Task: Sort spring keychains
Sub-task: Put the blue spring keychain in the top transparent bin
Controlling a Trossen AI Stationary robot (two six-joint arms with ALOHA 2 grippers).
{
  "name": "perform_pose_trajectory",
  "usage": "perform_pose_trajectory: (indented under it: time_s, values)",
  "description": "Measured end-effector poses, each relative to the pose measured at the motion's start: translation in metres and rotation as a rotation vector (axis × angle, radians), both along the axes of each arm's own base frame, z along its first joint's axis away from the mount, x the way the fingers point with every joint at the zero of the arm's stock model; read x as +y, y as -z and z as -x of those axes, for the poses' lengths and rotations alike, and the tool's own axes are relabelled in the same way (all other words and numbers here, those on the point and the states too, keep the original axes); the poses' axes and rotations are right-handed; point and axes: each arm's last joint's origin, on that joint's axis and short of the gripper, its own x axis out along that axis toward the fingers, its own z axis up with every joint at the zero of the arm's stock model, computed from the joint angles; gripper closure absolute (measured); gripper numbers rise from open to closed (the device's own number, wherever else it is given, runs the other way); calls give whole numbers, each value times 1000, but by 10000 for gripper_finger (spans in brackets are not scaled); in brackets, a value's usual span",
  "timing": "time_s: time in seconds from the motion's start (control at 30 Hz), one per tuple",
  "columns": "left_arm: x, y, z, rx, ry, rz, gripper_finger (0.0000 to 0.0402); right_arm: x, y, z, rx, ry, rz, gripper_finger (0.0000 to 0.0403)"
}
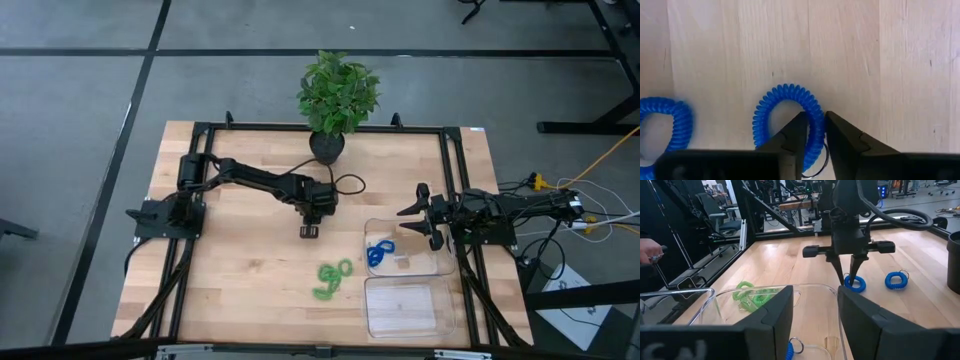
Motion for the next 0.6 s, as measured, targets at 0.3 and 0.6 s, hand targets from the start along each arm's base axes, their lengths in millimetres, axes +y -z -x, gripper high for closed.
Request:
perform_pose_trajectory:
  time_s: [0.3,0.6]
  values:
    - [0,0,0,2,-7,5,380,0,0,0,0,0,0,249]
    - [-1,-9,2,-17,-57,25,378,0,0,0,0,0,0,249]
